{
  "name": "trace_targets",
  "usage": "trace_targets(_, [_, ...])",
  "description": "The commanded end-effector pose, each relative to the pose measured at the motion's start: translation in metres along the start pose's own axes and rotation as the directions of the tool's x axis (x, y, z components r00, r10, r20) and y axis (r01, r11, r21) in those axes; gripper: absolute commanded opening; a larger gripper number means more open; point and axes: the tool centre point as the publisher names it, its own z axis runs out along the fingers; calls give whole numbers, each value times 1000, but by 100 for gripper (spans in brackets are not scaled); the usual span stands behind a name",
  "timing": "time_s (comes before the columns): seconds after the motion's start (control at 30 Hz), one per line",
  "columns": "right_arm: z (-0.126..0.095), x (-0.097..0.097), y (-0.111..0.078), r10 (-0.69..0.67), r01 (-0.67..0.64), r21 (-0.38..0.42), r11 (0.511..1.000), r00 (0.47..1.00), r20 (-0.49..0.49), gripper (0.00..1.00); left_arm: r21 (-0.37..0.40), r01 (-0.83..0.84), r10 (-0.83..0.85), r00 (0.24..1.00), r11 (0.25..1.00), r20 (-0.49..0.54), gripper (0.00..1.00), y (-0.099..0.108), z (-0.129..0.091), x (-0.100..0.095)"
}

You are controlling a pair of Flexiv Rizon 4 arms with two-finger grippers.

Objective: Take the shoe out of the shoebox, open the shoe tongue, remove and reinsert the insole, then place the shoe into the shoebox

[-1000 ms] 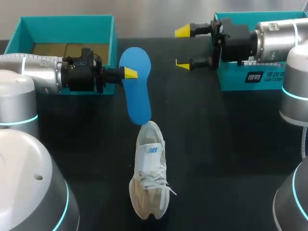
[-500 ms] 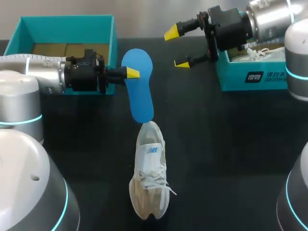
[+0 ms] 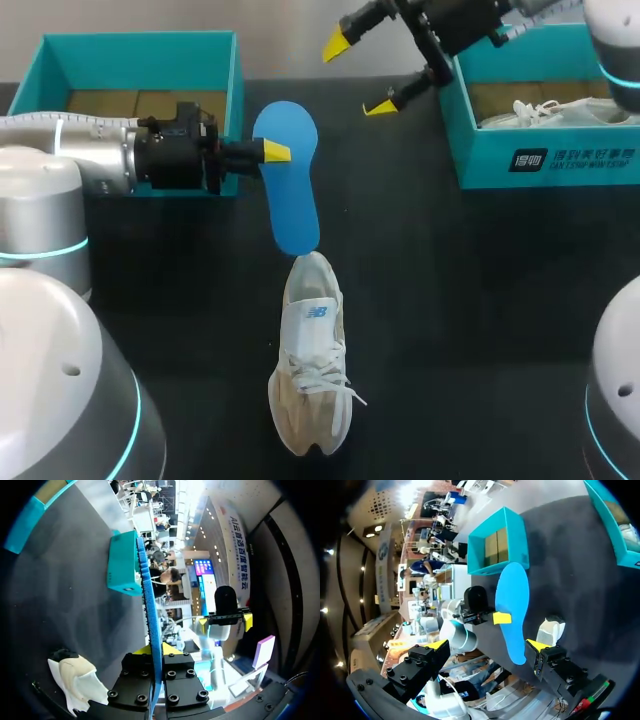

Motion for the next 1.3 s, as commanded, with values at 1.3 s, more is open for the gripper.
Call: trace_targets(1.3, [72, 37, -9, -74, 83, 27, 996, 638, 767, 100, -1, 0, 0, 1000, 1000, 1, 0, 0, 0, 0])
